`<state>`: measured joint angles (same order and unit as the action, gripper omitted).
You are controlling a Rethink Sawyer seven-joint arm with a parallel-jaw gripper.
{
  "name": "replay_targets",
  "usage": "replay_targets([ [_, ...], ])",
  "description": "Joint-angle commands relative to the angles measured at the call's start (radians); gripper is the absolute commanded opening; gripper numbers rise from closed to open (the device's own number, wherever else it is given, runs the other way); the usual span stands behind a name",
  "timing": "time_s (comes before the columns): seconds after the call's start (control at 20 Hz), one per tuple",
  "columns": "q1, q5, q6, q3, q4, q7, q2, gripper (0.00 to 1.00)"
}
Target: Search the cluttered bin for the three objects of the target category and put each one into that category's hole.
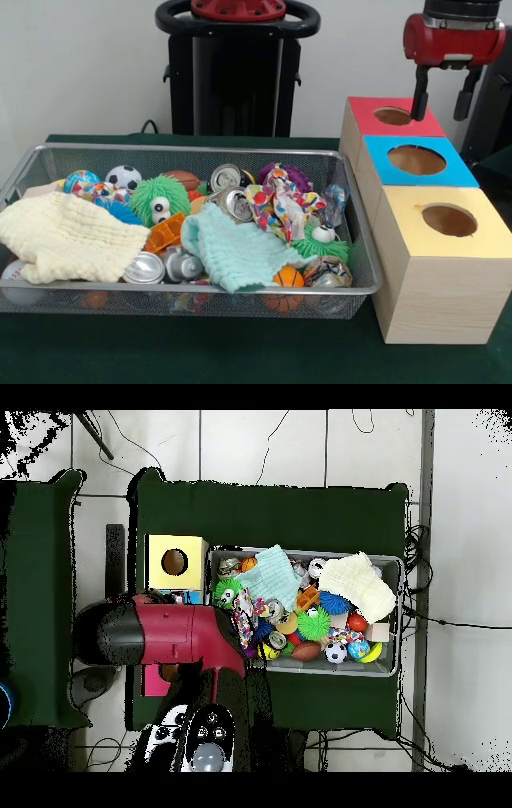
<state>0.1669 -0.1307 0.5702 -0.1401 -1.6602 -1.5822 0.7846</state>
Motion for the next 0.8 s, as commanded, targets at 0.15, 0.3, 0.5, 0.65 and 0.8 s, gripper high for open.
replay_targets([
  [0.15,-0.046,-0.029,-0.004,0.041,-0.113,-0.176,0.044,1.00],
  [0.3,-0.063,-0.027,-0.001,0.047,-0.123,-0.157,0.056,1.00],
  [0.5,-0.091,-0.020,0.004,0.055,-0.131,-0.129,0.068,1.00],
  [0.65,-0.109,-0.018,-0.004,0.066,-0.144,-0.114,0.074,1.00],
  [0.8,-0.123,-0.015,-0.014,0.077,-0.155,-0.109,0.076,1.00],
])
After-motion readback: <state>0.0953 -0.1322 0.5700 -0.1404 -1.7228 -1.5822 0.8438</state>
